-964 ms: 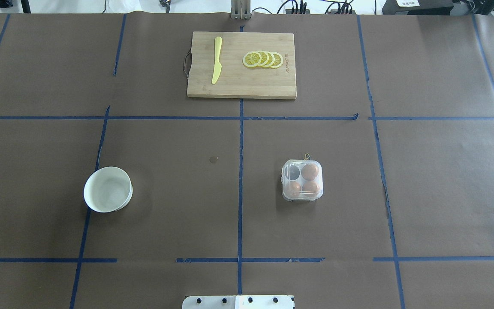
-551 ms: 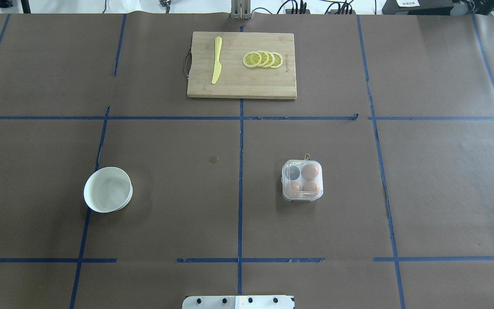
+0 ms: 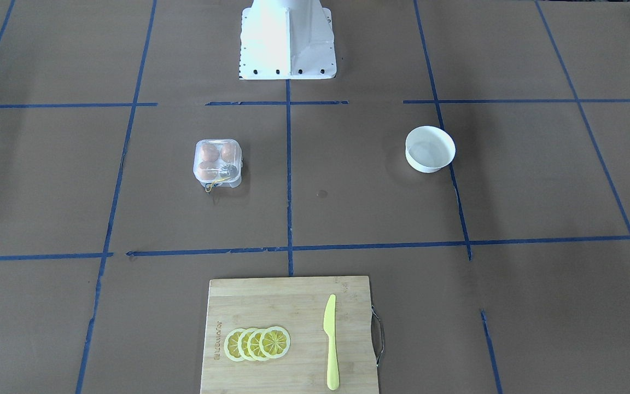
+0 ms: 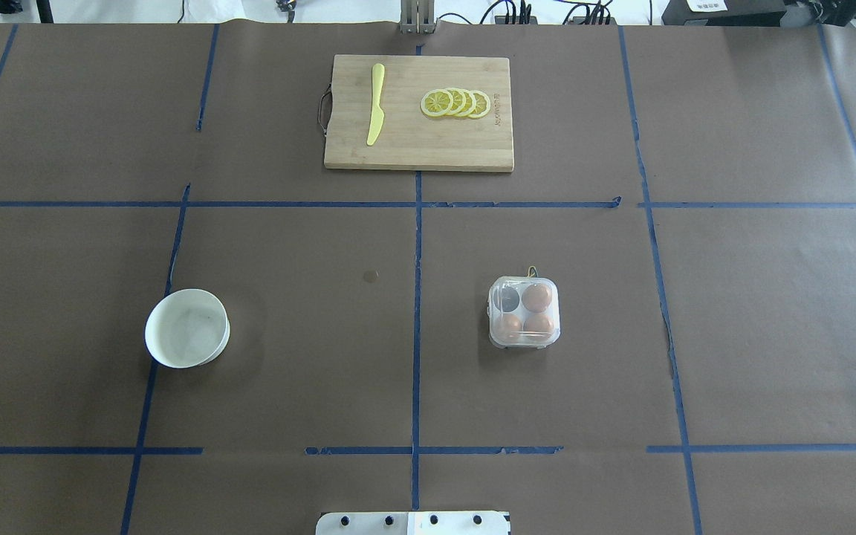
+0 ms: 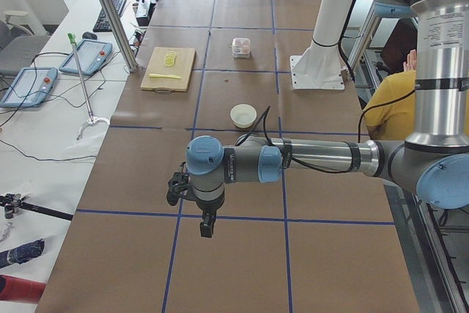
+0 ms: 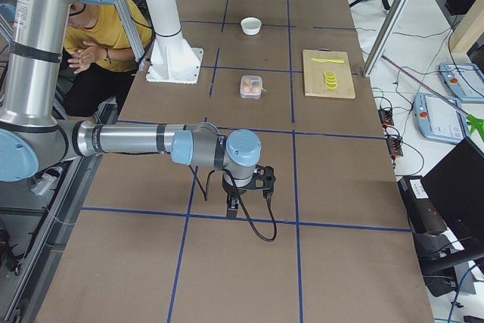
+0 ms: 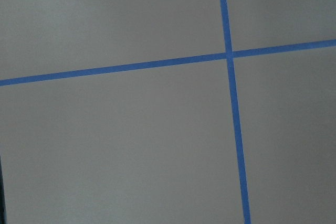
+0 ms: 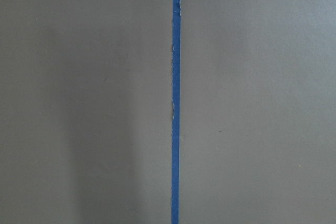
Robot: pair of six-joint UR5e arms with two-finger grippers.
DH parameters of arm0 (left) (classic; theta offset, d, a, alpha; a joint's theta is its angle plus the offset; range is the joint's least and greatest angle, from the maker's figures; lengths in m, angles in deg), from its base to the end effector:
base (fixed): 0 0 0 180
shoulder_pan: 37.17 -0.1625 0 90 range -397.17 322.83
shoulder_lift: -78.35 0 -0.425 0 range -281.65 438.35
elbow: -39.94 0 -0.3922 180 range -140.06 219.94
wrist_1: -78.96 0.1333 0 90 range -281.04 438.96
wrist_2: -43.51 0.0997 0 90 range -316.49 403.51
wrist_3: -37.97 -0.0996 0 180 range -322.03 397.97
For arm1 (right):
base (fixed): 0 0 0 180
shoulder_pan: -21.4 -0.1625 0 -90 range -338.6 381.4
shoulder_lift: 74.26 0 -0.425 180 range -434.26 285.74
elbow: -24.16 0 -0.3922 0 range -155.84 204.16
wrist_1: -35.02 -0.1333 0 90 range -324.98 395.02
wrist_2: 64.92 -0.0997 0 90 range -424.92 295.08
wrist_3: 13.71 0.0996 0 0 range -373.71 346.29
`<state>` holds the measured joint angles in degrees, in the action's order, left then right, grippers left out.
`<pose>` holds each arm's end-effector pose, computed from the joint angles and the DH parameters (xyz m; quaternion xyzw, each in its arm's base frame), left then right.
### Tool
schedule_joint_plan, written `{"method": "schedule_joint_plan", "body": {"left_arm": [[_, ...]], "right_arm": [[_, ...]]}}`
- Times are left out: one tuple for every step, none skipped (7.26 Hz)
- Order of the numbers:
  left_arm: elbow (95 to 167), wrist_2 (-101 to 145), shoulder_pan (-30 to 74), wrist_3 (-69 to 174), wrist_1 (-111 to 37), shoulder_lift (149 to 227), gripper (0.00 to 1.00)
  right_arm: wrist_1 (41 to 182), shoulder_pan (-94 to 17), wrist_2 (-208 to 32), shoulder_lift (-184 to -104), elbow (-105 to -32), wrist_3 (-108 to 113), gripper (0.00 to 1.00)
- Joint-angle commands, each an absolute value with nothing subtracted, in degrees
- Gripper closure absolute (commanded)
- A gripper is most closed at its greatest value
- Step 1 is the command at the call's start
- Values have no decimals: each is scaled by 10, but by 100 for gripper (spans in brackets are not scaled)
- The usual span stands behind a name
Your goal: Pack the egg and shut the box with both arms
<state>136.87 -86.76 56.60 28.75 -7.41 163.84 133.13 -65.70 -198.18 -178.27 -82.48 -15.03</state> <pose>-0.0988 -0.4510 0.6477 0.0291 0.3431 0.0410 0.9379 0.0457 -0.3840 0.6386 -0.0495 -0.3675 -0.0166 0.9285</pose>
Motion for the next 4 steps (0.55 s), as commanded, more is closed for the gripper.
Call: {"method": "schedule_joint_plan", "body": {"left_arm": [[1371,-868,565,287,-81,1638,0],[1371,-868,565,287,-82,1639,0],[1371,-868,565,287,-82,1639,0],[1371,-868,565,287,-82,1639,0]], "right_arm": [[1331,-657,-1974,-1781,-825,-150,0],[1331,-657,-1974,-1781,-825,-150,0],[1326,-656,-1974,-1781,-825,-150,0],[1309,-656,-1974,-1781,-821,-149,0]]}}
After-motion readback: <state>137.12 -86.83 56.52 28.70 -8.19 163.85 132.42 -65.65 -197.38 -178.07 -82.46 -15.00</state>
